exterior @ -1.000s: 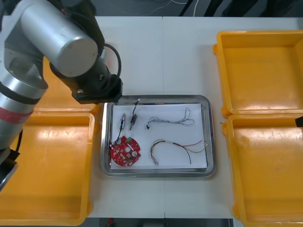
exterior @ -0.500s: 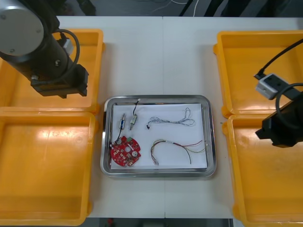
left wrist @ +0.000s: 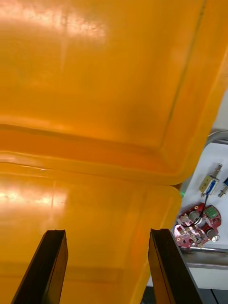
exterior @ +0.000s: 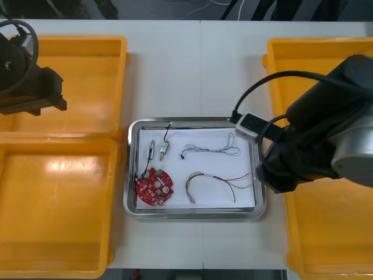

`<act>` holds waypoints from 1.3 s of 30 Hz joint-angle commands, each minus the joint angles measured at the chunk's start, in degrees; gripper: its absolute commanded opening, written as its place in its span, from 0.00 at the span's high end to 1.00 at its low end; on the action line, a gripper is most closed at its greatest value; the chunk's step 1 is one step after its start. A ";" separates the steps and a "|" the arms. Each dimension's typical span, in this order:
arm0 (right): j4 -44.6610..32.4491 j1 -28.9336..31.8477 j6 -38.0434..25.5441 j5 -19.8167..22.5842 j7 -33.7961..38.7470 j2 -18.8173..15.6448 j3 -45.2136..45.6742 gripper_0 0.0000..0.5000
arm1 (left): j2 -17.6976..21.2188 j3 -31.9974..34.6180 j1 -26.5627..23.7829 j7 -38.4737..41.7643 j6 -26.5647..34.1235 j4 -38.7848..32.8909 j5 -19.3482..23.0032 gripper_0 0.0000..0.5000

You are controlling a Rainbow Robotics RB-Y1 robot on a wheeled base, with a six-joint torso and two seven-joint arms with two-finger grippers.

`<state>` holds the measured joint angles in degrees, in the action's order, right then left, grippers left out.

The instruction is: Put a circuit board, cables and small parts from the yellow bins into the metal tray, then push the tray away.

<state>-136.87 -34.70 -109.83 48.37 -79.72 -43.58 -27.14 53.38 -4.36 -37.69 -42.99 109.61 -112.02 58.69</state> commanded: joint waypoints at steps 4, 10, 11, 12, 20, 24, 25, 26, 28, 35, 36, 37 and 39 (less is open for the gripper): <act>1.78 -6.61 0.67 -4.95 -0.96 8.33 -11.27 0.00 | 4.98 8.49 8.60 -7.82 0.39 -4.96 2.57 0.00; 4.07 -6.96 3.31 -4.77 -8.96 10.80 -13.73 0.00 | 5.78 13.50 14.49 -9.49 0.39 -7.95 3.54 0.00; 4.51 -6.96 3.48 -4.86 -10.54 10.97 -14.25 0.00 | 5.78 14.64 15.55 -9.84 0.39 -8.30 3.80 0.00; 4.77 -6.96 3.66 -4.86 -11.34 10.97 -14.69 0.00 | 5.78 15.17 15.98 -10.19 0.39 -8.48 3.89 0.00; 5.91 -6.87 5.42 -11.89 -19.51 12.64 -22.60 0.00 | 5.78 20.80 21.87 -16.34 0.39 -9.89 5.03 0.00; 7.85 -6.61 5.42 -14.71 -21.35 14.13 -25.94 0.00 | 5.78 21.15 22.84 -16.60 0.39 -10.94 5.21 0.00; 8.73 -6.34 5.77 -15.50 -21.53 14.75 -27.00 0.00 | 5.78 21.24 23.28 -16.60 0.39 -11.20 5.21 0.00; 9.69 -6.08 6.03 -16.20 -21.53 15.45 -27.79 0.00 | 5.69 21.32 23.72 -16.60 0.39 -11.56 5.21 0.00; 11.01 -5.55 6.38 -17.69 -21.71 16.60 -28.76 0.00 | 5.78 21.50 24.25 -16.60 0.39 -12.00 5.21 0.00; 15.41 -3.79 7.17 -18.92 -22.32 19.58 -30.07 0.00 | 5.69 21.59 24.86 -16.52 0.39 -12.52 5.29 0.00; 15.67 -3.53 7.09 -18.84 -22.32 19.67 -30.16 0.00 | 5.69 21.59 24.86 -16.52 0.39 -12.43 5.38 0.00; 15.85 -3.00 7.26 -18.84 -22.41 19.85 -30.34 0.00 | 5.69 21.59 24.95 -16.52 0.39 -12.52 5.38 0.00; 15.85 -2.12 8.40 -19.36 -22.50 19.50 -31.39 0.00 | 5.69 21.59 24.95 -16.52 0.39 -12.52 5.38 0.00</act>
<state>-120.50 -38.68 -102.98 29.69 -100.93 -25.24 -56.80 56.40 15.26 -13.72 -60.45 109.62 -122.90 63.51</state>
